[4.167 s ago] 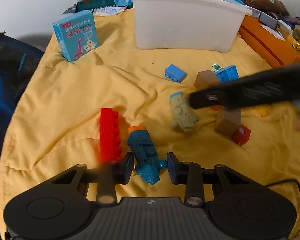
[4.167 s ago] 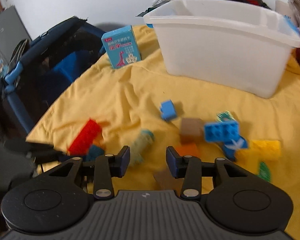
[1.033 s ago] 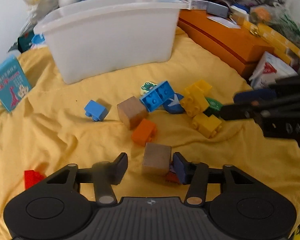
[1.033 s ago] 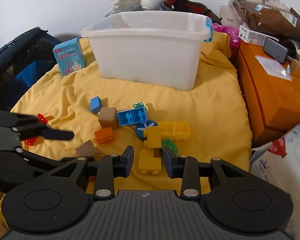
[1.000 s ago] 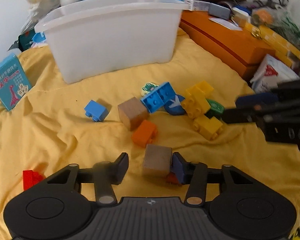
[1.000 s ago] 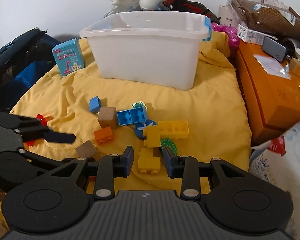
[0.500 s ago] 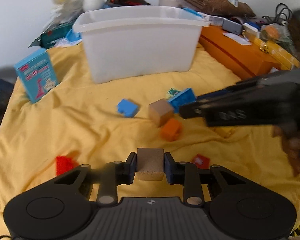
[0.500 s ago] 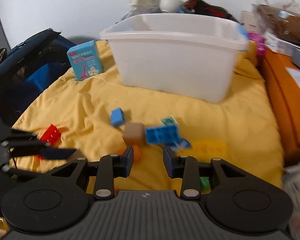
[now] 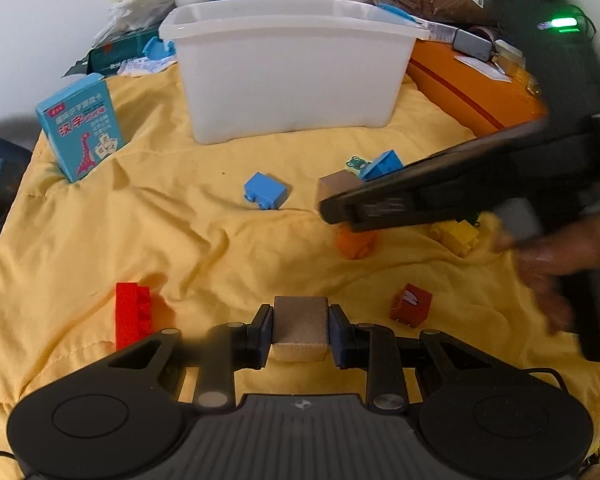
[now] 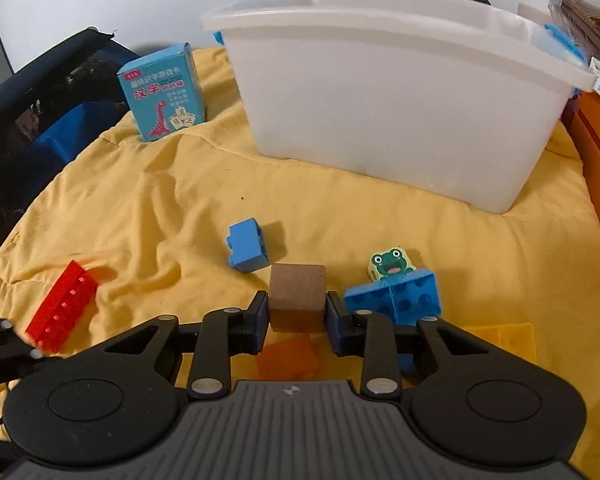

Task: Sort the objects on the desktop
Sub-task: 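Grasp the brown cube with the right tool while the left tool lifts its brown block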

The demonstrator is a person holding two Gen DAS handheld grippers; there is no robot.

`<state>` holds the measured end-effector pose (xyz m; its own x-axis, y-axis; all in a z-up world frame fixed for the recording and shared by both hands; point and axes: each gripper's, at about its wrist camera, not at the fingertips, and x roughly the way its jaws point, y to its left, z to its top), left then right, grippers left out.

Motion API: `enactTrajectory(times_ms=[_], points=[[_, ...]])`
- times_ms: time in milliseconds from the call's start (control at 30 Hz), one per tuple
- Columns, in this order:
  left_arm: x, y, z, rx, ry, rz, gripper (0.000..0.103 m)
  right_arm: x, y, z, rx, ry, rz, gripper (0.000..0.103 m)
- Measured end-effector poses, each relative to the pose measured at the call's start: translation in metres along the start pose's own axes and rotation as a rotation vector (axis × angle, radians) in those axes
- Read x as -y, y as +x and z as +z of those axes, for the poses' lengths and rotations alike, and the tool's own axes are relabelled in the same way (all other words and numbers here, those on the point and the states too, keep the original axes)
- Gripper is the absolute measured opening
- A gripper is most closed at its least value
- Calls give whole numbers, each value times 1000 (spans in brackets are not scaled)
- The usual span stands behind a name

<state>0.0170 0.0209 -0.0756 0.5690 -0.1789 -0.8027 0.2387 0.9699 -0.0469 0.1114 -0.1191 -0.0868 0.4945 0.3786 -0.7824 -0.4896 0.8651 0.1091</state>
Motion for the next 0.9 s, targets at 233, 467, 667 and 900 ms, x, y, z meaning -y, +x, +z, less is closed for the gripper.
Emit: enactTrajectory(times_ms=[233,467,667,900], points=[[8,11,2,-8,19,2,32,11,-54,-24,-15,-22,-25,33],[17,17,-4,-27,46,30,35,14,-55,-60,-91,15,-43,33],[19,16,-9,-27,53,26,35,17,-53,-65,-64,44,-44,38],[17,14,-8,-22,45,7,33,16,-48,-64,-67,32,-36,35]])
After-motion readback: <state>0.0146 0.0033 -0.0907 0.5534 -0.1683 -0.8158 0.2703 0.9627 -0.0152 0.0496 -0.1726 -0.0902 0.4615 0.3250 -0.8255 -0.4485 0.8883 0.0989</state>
